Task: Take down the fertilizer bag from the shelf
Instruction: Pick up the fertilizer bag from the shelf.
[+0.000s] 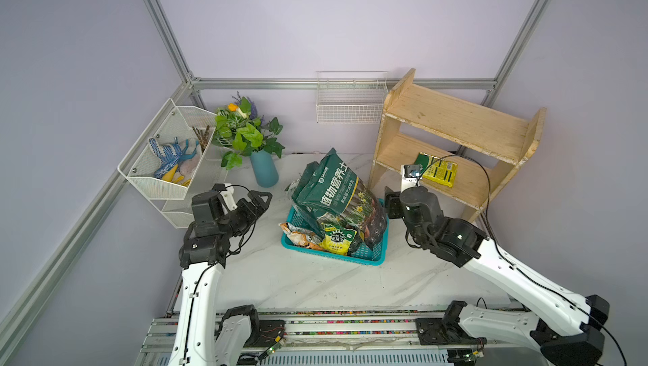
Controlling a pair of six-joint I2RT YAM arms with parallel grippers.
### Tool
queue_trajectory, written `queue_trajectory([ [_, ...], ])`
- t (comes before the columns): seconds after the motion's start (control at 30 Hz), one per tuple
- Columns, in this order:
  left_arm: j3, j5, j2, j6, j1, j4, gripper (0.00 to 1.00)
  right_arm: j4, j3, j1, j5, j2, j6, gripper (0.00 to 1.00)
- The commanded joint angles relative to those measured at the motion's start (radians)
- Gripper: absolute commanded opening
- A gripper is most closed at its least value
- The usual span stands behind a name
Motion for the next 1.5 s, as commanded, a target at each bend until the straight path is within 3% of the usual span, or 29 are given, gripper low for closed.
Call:
queue_trajectory([
  [0.0,-0.048,0.006,-0.01,0.004,0.007,0.01,1.0,-0.091,0.045,-0.075,0.023,0.074,0.028,0.76],
  [0.1,-0.047,0.008,-0.011,0.004,0.007,0.01,1.0,-0.106,0.114,-0.151,-0.02,0.157,0.027,0.76],
  [0.53,-0.048,0.005,-0.045,0.002,0.009,0.008,1.0,-0.192,0.391,-0.297,0.049,0.475,0.007,0.75],
  [1.2,-0.045,0.01,-0.041,0.004,0.012,0.005,1.0,-0.194,0.415,-0.459,-0.016,0.581,-0.035,0.71],
  [1.3,-0.044,0.01,-0.04,0.004,0.011,0.005,1.0,-0.199,0.412,-0.463,-0.024,0.595,-0.038,0.55],
  [1.47,-0.042,0.013,-0.04,0.006,0.015,0.003,1.0,-0.205,0.416,-0.464,-0.044,0.594,-0.034,0.05],
])
